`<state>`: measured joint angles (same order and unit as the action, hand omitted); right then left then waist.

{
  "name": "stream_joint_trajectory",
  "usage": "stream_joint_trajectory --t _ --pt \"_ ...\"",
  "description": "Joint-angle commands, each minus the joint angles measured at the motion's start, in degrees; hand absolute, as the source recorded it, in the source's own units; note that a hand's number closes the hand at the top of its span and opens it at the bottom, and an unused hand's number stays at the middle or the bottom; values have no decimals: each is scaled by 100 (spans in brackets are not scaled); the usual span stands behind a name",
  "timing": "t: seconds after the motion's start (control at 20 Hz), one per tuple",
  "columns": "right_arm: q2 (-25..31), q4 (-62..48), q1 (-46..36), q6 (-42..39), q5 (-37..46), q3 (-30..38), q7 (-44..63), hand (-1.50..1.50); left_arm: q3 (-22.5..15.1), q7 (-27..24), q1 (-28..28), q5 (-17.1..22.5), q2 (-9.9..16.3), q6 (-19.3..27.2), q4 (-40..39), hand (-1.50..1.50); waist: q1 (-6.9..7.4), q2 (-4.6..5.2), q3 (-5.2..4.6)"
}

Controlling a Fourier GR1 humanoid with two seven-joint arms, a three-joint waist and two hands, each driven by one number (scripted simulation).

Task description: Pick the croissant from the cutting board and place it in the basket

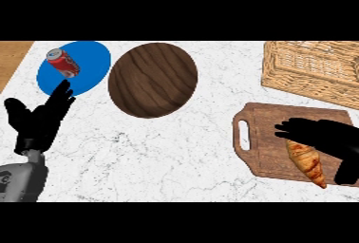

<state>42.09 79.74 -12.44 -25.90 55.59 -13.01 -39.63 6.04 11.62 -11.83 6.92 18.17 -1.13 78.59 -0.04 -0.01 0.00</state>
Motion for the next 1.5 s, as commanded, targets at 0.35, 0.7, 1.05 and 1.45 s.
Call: stream_joint_trajectory --t 0.35,0.7,1.05,1.45 --pt "-412 -702 -128 413 861 119 -372 -150 175 103 -323 -205 -56 -124 -254 0 9 4 0" --pt "-696 -896 -164 1071 1701 -318 -326 150 67 120 -262 -324 -334 52 -116 0 14 6 1" --pt "-692 -1321 -57 1543 1926 -140 -742 150 281 314 57 -200 -58 -209 381 0 41 1 2" --pt "-2895 -622 597 800 946 647 1662 150 383 61 100 -178 -127 -156 92 0 -205 -84 6"
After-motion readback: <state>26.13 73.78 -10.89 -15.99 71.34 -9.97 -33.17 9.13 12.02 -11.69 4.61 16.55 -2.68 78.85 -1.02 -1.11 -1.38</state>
